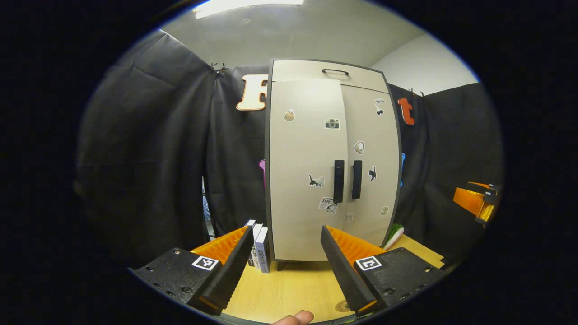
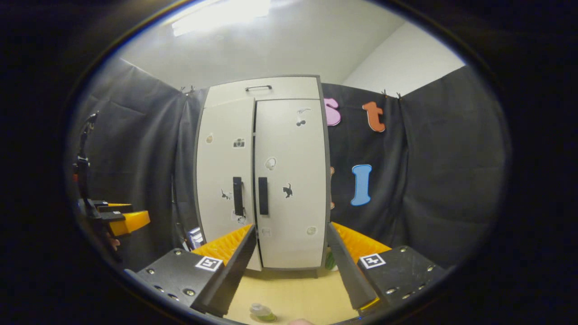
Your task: Grasp the bottle in the cabinet with the left hand and place it on the coaster, then close the right door with the right hand and the left door with the left hand.
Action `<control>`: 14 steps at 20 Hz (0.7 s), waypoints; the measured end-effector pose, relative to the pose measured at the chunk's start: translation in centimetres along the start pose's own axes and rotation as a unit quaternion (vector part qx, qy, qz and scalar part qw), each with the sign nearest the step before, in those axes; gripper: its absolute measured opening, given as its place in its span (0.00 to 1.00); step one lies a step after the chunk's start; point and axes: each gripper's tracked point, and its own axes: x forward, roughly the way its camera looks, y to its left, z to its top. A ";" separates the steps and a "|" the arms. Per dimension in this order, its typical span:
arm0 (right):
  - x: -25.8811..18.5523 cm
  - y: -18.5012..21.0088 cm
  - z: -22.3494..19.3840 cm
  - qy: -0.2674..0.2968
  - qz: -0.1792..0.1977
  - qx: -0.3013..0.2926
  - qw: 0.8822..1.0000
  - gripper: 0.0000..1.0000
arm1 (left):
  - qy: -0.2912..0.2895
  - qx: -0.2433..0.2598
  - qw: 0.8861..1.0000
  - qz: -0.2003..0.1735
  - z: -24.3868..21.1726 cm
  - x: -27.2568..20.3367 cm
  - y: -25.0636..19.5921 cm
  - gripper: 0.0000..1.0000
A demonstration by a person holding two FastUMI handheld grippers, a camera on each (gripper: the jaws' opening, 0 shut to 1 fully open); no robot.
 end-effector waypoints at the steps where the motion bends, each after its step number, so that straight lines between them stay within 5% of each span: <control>1: -0.2 0.1 0.1 -0.003 -0.001 -0.002 1.000 0.94 | -0.002 0.000 1.000 -0.003 0.1 0.0 -0.2 0.94; 14: -0.9 -0.1 0.5 -0.009 -0.005 -0.013 1.000 0.95 | -0.006 0.000 0.999 -0.038 0.6 0.4 -1.3 0.94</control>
